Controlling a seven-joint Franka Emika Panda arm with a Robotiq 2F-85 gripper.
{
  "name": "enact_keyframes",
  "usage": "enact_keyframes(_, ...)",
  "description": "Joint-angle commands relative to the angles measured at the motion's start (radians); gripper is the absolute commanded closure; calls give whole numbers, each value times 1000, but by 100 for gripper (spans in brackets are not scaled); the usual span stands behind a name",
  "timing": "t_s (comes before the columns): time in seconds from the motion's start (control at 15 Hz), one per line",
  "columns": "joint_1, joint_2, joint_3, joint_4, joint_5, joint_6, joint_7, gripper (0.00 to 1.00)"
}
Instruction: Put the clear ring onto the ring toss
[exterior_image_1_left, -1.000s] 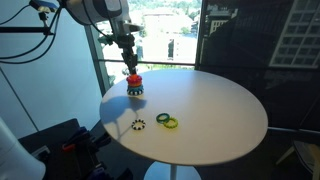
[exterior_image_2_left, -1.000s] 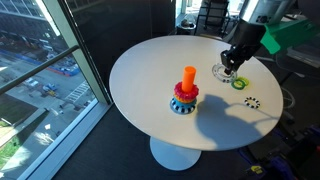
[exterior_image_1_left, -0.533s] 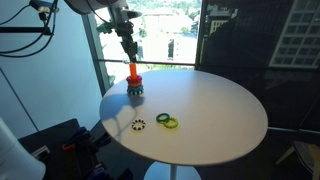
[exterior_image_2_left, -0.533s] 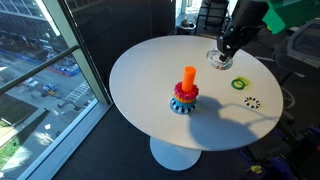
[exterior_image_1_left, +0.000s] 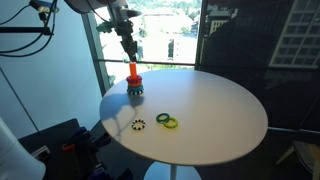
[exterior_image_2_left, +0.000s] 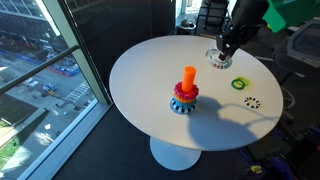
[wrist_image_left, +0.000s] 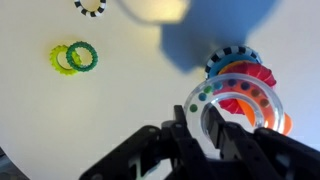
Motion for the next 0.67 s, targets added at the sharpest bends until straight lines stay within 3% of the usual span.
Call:
enact_keyframes(0.0,-17,-1,17,1,4,-2,-4,73)
enact_keyframes(0.07,-17,-1,17,1,4,-2,-4,73)
enact_keyframes(0.13,-17,-1,17,2,4,-2,-4,91)
enact_keyframes(0.6,-15,28,15,40,29,-29,-16,90)
